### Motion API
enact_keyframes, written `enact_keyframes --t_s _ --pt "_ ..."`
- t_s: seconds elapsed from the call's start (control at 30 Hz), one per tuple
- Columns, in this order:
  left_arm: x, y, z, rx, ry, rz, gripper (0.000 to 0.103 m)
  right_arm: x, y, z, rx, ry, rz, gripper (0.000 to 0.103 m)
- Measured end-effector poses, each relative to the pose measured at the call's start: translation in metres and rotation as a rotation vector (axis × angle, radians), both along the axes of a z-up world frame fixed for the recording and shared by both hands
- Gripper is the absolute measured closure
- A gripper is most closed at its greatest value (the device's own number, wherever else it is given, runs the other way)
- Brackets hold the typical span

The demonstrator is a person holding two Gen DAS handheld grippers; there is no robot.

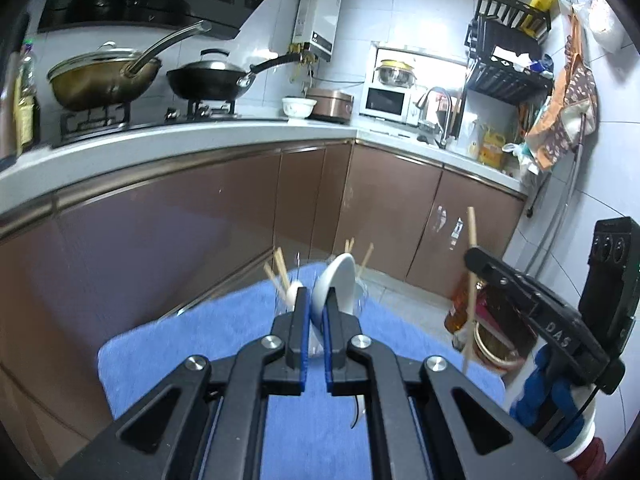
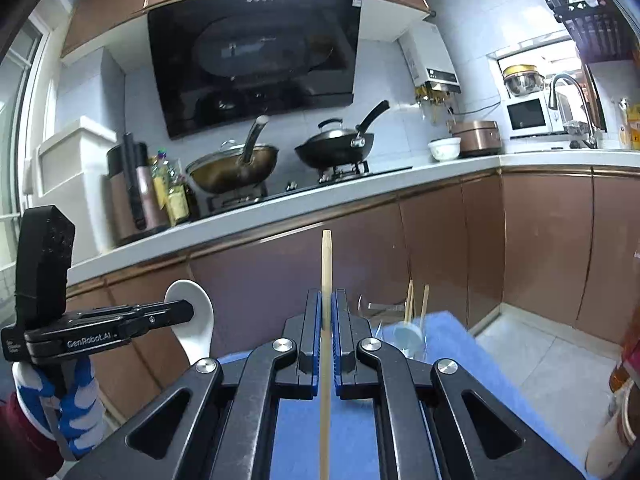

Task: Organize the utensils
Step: 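Lower the chopstick and spoon into the holder and open both tools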

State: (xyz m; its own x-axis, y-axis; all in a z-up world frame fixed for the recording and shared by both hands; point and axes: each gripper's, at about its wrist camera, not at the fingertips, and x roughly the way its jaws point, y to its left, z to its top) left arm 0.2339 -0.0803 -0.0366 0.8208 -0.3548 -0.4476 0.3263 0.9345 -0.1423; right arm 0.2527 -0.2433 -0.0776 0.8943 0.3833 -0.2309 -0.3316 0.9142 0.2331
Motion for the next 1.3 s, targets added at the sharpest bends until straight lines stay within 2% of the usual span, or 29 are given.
enact_keyframes --t_s 0.13,0.23,0.37,0.63,0.93,1.0,1.1,1.17,1.2,1.3 --pt "0.048 -0.020 0.002 0.030 -0.052 0.039 0.098 0.050 -0.002 0.002 0.025 -0.042 -0.018 0.098" --pt "0.082 -0.031 -0.004 0.029 -0.058 0.049 0.098 0.088 0.000 0.001 0.025 -0.084 -0.049 0.098" --pt "0.126 -0.043 -0.024 0.055 -0.076 0.090 0.098 0.132 0.004 -0.009 0.025 -0.121 -0.092 0.098" --pt "0.175 -0.048 -0.072 0.015 -0.075 0.137 0.098 0.186 0.009 -0.053 -0.013 -0.128 -0.167 0.098" --pt "0.183 -0.061 -0.109 0.030 -0.119 0.151 0.097 0.181 0.008 -0.093 -0.067 -0.109 -0.212 0.097" --pt "0.181 -0.063 -0.114 0.025 -0.119 0.143 0.094 0.174 0.005 -0.095 -0.073 -0.111 -0.226 0.097" --pt "0.177 -0.062 -0.115 0.006 -0.112 0.128 0.091 0.165 0.002 -0.094 -0.074 -0.105 -0.231 0.085" --pt "0.172 -0.061 -0.112 -0.005 -0.123 0.125 0.083 0.159 -0.001 -0.090 -0.075 -0.105 -0.236 0.072" --pt "0.170 -0.060 -0.109 -0.009 -0.127 0.128 0.078 0.156 -0.001 -0.088 -0.074 -0.106 -0.236 0.072" --pt "0.159 -0.055 -0.099 -0.019 -0.141 0.135 0.074 0.146 -0.004 -0.078 -0.074 -0.104 -0.243 0.069"
